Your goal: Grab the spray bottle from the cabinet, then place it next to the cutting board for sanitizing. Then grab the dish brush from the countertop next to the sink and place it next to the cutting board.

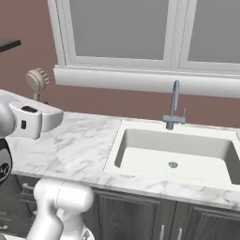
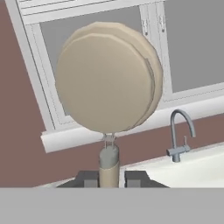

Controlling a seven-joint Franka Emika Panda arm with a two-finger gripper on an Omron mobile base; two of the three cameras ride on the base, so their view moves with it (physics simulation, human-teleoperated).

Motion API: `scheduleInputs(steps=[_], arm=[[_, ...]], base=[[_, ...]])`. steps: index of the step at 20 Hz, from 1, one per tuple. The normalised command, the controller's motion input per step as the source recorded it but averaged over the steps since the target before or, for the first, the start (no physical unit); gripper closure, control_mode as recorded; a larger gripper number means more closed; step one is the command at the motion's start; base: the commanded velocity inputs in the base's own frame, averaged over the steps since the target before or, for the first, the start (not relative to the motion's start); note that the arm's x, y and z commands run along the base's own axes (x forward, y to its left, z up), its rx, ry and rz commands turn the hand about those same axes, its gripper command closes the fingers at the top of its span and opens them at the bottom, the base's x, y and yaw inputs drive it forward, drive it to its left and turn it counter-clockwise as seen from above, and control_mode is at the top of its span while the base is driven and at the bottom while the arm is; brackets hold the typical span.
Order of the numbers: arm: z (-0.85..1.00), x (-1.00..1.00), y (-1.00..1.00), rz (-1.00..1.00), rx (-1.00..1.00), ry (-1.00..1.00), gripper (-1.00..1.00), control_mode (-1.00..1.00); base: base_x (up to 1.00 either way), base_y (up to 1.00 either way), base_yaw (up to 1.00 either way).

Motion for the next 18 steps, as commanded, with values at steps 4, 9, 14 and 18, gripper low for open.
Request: scheduleInputs(steps=[4, 9, 14, 18], arm=[[0.0, 0.0, 0.0, 0.0, 0.0, 0.0, 1.0, 1.0], [0.0, 0.0, 0.0, 0.0, 0.0, 0.0, 1.0, 1.0], [0.0, 0.0, 0.0, 0.0, 0.0, 0.0, 1.0, 1.0], [0.0, 0.0, 0.0, 0.0, 0.0, 0.0, 1.0, 1.0]], base=[[-0.99, -0.08, 0.0], [-0.99, 0.1, 0.17], [-0.33, 0.1, 0.79], [0.0, 0.0, 1.0]])
